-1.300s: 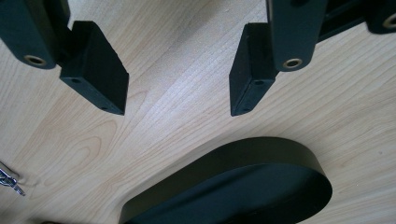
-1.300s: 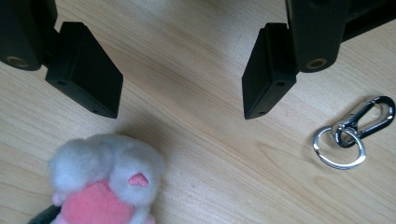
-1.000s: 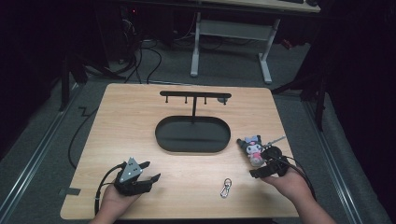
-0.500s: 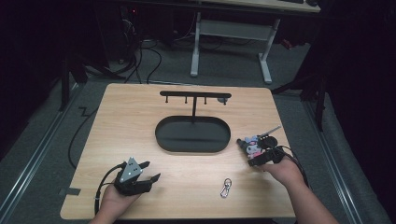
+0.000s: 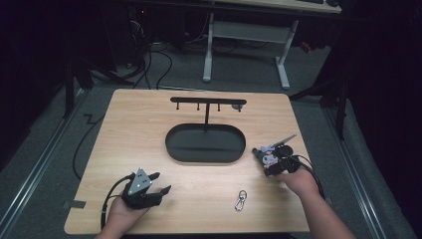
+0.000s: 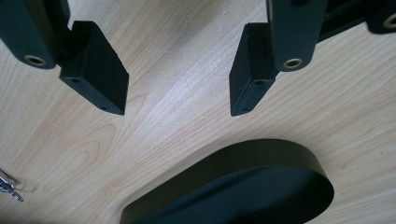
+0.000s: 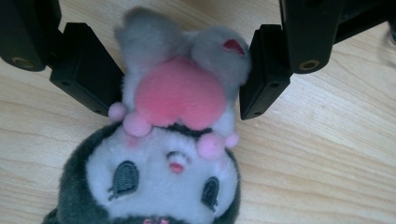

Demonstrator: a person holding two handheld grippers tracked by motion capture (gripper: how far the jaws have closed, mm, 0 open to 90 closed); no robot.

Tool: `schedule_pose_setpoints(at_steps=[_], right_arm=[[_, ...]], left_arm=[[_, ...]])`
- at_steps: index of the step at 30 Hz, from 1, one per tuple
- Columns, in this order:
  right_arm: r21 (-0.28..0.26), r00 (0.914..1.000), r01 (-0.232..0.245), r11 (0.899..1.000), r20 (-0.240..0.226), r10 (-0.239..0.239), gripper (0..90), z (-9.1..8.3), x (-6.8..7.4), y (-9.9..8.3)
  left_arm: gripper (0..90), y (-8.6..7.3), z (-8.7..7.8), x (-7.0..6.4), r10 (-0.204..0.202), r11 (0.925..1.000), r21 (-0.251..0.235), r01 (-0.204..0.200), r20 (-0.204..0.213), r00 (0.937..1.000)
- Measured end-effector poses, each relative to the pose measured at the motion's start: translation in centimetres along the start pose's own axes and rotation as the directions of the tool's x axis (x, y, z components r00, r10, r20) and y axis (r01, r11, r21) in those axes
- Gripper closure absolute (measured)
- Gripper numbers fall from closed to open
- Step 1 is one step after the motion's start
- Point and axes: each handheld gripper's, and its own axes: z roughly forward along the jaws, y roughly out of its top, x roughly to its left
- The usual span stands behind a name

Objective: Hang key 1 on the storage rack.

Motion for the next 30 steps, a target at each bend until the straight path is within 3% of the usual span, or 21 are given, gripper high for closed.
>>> schedule_pose_setpoints(at_steps=[9, 13, 17, 30], right_arm=[[-0.046, 0.9983, -0.046, 0.998, -0.037, 0.045, 45.1, -0.1, -0.6, -0.4], [-0.070, 0.9995, -0.016, 0.997, -0.029, 0.014, 47.5, -0.5, -0.4, -0.6], [-0.098, 0.9986, -0.003, 0.995, -0.053, -0.002, 47.6, -1.6, 0.1, -0.9], [-0.130, 0.9950, 0.044, 0.990, -0.083, -0.055, 47.6, -3.5, 1.7, -1.5]], left_arm=[[38.5, 0.0, 0.1, -0.1, -0.001, 1.0000, 0.004, 0.001, 0.000, 1.0000], [38.5, 0.0, 0.1, -0.1, 0.000, 1.0000, 0.004, 0.000, -0.002, 1.0000], [38.6, 0.0, 0.2, -0.1, 0.002, 1.0000, 0.006, -0.002, -0.001, 1.0000], [38.4, 0.0, 0.3, -0.3, 0.025, 0.9997, 0.006, -0.025, -0.001, 0.9997]])
